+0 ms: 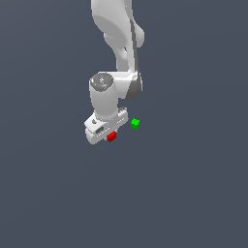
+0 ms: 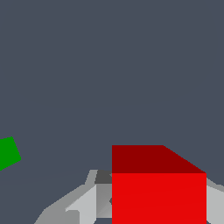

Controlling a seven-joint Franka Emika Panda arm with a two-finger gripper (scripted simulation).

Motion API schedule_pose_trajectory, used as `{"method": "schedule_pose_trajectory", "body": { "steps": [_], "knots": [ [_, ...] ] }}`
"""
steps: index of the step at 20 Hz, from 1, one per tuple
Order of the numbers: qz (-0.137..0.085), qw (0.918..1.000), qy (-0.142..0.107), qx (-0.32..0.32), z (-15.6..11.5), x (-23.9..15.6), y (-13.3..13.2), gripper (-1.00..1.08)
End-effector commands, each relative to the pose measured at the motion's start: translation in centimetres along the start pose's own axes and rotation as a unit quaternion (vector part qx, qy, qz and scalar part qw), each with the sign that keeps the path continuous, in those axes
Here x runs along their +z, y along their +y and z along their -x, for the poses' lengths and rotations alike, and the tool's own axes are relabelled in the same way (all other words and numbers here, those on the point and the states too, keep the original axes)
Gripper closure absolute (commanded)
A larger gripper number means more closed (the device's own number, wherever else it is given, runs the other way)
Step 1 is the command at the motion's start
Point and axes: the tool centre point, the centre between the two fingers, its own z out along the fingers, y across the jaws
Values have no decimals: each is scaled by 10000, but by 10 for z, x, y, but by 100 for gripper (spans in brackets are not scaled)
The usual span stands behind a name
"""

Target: Stack the red cube on top of the green cube.

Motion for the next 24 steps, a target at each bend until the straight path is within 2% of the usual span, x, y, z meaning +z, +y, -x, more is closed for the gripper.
{"method": "schedule_pose_trajectory", "body": {
  "steps": [1, 6, 17, 24],
  "knots": [
    [2, 10000, 2, -3, 1, 3, -11, 108],
    [2, 10000, 2, -3, 5, 11, -44, 108],
    [0, 10000, 1, -3, 16, 37, -140, 108],
    [-4, 10000, 1, -2, 19, 48, -180, 108]
  ]
}}
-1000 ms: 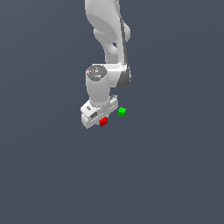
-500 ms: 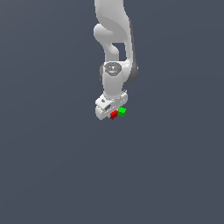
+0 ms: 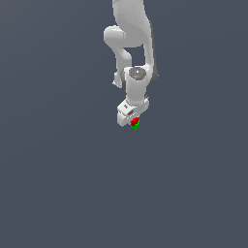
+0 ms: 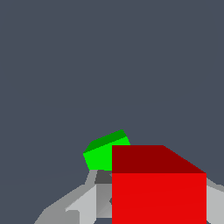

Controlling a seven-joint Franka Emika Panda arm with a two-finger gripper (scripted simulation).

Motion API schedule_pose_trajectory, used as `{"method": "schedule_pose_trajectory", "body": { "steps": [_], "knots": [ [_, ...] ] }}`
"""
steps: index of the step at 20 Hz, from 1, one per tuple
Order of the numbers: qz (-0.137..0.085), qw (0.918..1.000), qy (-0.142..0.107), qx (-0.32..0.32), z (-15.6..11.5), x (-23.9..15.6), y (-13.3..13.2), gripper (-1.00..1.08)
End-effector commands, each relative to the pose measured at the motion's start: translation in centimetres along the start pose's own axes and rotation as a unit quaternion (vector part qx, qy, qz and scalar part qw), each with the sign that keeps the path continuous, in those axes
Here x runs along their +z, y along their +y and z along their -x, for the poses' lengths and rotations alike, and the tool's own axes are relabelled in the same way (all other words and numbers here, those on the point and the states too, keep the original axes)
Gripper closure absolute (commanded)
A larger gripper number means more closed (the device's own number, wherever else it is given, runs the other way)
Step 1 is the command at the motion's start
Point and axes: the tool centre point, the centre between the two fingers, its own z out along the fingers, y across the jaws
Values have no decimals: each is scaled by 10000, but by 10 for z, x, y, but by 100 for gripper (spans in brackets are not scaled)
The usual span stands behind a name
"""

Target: Stack the red cube on top of the green cube.

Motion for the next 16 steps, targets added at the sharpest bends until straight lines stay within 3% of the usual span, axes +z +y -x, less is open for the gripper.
{"method": "schedule_pose_trajectory", "body": {
  "steps": [1, 6, 7, 16],
  "knots": [
    [4, 10000, 4, 5, 1, 3, -11, 108],
    [4, 10000, 4, 5, 1, 5, -18, 108],
    [4, 10000, 4, 5, 1, 5, -18, -92],
    [4, 10000, 4, 5, 1, 5, -18, -92]
  ]
}}
